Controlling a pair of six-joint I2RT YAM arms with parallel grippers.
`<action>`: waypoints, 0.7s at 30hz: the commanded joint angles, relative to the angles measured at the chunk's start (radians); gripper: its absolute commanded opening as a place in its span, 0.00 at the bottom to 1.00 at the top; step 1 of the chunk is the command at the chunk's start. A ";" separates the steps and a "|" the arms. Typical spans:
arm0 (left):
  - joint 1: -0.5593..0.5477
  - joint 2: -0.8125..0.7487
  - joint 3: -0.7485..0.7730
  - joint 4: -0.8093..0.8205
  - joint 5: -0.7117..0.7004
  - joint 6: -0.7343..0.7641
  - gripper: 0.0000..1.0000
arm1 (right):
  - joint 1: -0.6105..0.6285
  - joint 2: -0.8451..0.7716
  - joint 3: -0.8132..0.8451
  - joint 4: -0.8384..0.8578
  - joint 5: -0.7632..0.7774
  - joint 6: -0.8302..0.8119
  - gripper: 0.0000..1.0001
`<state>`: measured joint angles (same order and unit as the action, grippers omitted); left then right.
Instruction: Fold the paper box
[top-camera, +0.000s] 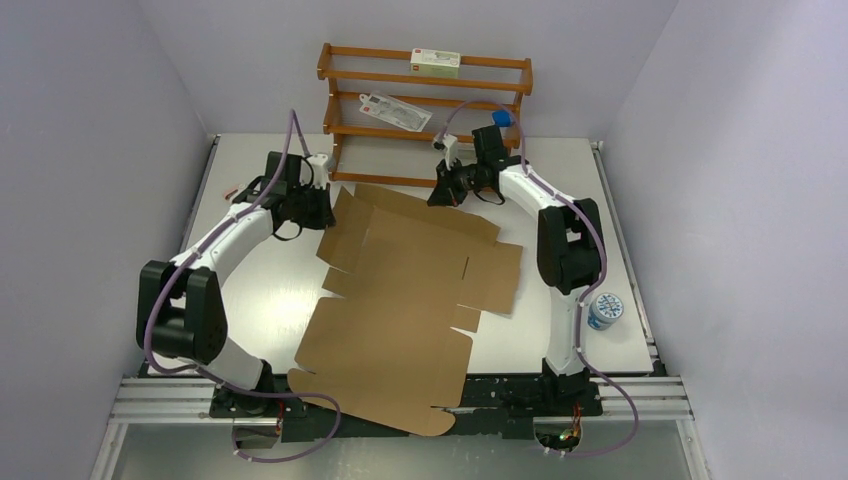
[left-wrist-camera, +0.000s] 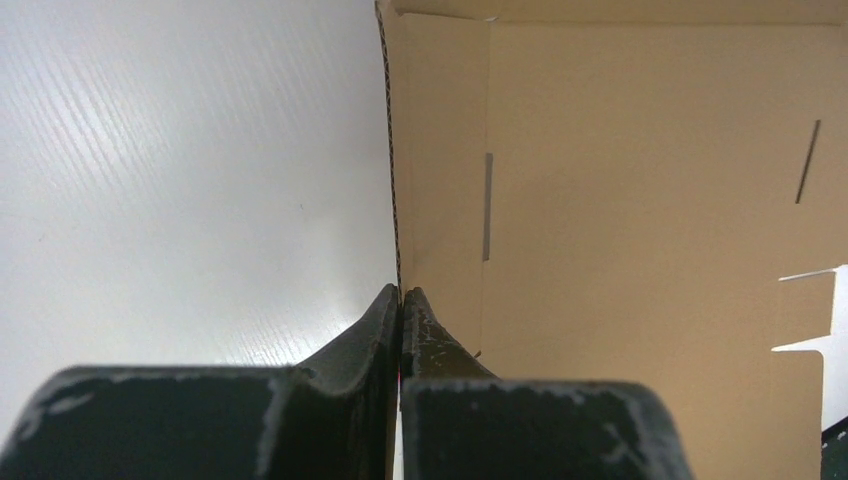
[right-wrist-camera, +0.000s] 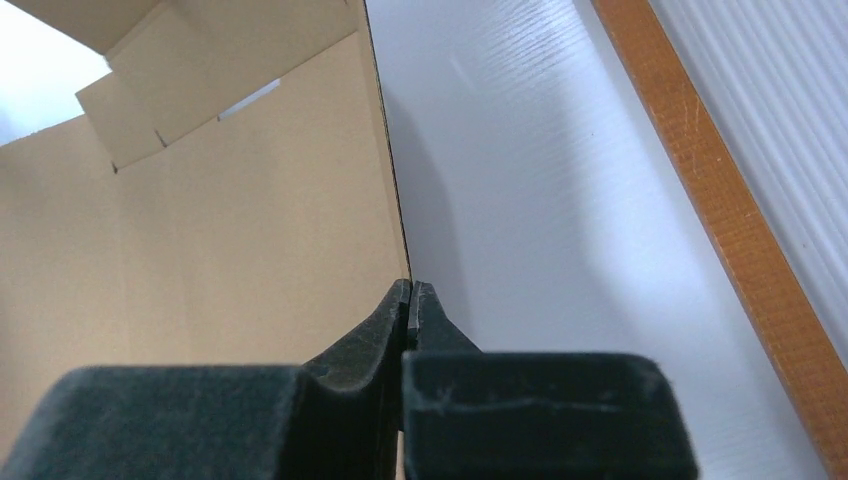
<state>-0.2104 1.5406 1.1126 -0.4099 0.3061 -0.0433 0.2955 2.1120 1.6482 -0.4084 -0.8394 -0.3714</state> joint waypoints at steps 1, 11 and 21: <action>-0.002 0.030 0.023 -0.017 -0.068 -0.019 0.05 | -0.014 -0.048 -0.036 0.010 -0.030 0.010 0.00; 0.070 0.159 0.050 -0.061 -0.081 -0.078 0.08 | -0.031 -0.055 -0.065 0.040 -0.035 0.039 0.00; 0.088 0.224 0.069 -0.057 -0.023 -0.072 0.09 | -0.024 -0.088 -0.092 0.016 -0.070 -0.020 0.00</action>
<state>-0.1406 1.7618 1.1587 -0.4252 0.3000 -0.1200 0.2825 2.0888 1.5646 -0.3672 -0.8951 -0.3473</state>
